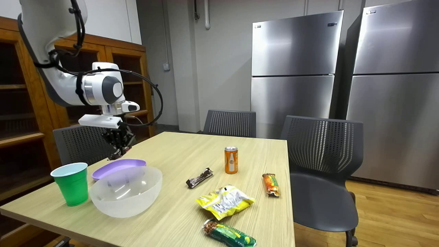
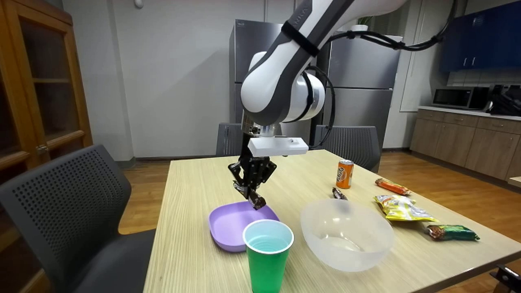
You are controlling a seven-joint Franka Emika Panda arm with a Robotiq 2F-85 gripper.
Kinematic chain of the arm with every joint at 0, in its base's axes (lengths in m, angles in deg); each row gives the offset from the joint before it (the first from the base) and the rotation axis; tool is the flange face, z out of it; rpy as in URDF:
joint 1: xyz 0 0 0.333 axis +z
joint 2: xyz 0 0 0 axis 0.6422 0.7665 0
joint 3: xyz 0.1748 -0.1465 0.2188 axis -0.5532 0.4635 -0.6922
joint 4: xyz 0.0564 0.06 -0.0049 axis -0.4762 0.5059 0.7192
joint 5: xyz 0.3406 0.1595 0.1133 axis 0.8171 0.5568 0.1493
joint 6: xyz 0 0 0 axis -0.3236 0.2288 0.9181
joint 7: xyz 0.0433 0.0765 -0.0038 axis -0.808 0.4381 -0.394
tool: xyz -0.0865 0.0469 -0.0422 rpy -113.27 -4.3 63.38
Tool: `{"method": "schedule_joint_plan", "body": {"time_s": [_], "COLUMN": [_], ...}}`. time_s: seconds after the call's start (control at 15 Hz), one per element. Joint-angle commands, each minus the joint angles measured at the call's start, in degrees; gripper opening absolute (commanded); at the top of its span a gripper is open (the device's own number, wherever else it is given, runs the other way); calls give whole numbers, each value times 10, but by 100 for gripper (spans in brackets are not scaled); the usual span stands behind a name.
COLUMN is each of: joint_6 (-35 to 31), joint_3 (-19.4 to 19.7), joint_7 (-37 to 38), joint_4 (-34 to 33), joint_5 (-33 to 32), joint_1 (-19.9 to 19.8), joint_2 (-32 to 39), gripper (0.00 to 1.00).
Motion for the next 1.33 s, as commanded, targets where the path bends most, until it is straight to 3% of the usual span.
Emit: {"method": "schedule_joint_plan", "body": {"time_s": [0.0,1.0,1.07,1.13,1.27], "joint_6": [7,14,11,9,3], "joint_3": [-1,16,18,19,21], "joint_7": [-21,-14,-14,-15,-17], "joint_4": [-38,-83,-82,-81,-72], "joint_5": [-5,-32,-35,-38,-45], "joint_1": [7,54,55,57,59], "joint_2": [35,93,91,90,84], "gripper": [4,4,40,40,55]}}
